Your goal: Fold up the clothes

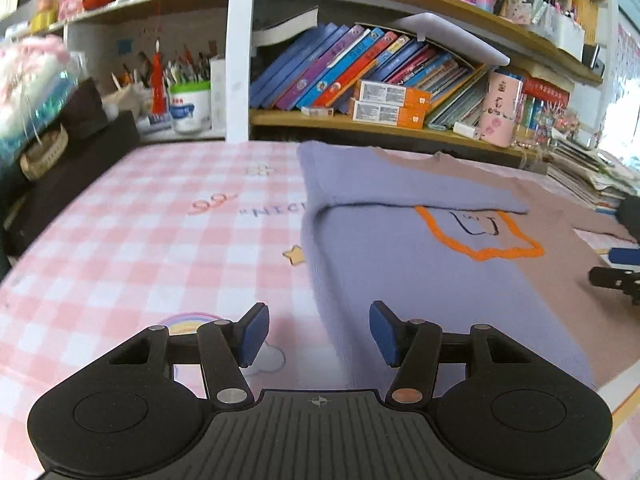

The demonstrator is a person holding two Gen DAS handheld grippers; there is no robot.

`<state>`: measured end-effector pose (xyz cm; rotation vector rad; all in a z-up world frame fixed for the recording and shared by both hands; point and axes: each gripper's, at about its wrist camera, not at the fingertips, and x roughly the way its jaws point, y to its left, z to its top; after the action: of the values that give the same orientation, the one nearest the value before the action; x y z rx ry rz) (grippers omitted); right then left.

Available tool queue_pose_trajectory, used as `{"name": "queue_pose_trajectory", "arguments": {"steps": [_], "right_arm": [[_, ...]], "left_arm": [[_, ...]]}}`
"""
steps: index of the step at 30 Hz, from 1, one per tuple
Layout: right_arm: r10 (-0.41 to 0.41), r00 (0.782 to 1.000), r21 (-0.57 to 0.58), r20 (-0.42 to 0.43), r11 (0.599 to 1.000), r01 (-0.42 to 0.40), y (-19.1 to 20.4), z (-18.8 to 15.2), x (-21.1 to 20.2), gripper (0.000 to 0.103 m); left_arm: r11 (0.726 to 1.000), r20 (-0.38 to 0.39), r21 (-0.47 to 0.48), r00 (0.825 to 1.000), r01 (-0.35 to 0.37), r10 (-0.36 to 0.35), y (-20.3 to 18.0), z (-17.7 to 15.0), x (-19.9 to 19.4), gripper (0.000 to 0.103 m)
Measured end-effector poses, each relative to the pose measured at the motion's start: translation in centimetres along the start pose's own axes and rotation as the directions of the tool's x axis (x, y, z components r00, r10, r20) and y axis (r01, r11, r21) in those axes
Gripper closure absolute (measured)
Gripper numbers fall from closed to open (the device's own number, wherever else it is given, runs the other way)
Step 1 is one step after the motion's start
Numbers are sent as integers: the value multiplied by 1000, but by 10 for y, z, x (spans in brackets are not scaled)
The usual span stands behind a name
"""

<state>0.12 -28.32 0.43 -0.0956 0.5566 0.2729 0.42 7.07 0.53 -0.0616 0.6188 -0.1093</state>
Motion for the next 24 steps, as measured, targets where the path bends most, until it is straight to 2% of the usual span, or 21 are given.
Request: {"name": "queue_pose_trajectory", "arguments": {"steps": [2, 5, 7, 9, 10, 11, 12, 15, 18, 24], "right_arm": [[-44, 999, 26, -9, 999, 44, -10, -4, -13, 34], [-59, 998, 86, -36, 994, 62, -25, -12, -30, 44], [-70, 996, 108, -55, 991, 75, -30, -17, -36, 52], [-84, 994, 127, -74, 988, 92, -33, -22, -40, 58], [-91, 992, 136, -86, 985, 102, -35, -26, -40, 64], [-90, 991, 148, -95, 984, 103, -36, -28, -40, 67], [-82, 991, 162, -103, 982, 98, -36, -29, -39, 73], [-51, 991, 187, -120, 980, 73, -35, -32, -37, 85], [-50, 991, 167, -125, 983, 70, -29, -30, -35, 89], [-14, 993, 142, -119, 989, 31, -14, -24, -26, 90]], "left_arm": [[999, -3, -20, 999, 37, -37, 4, -5, 2, 48], [996, 3, -41, 997, 78, -78, 9, -13, 4, 49], [996, 6, -38, 996, 87, -87, 10, -14, 3, 54], [993, 2, -50, 994, 110, -110, 12, -14, 3, 73], [990, 0, -60, 992, 128, -128, 14, -14, 4, 78], [986, -2, -74, 988, 152, -152, 16, -15, 4, 89], [980, -4, -88, 984, 176, -177, 19, -16, 5, 93], [960, 13, -147, 971, 237, -237, 30, -19, 5, 98], [949, 35, -179, 965, 261, -259, 40, -19, 1, 98], [956, 56, -198, 976, 218, -211, 56, -19, -7, 98]]}}
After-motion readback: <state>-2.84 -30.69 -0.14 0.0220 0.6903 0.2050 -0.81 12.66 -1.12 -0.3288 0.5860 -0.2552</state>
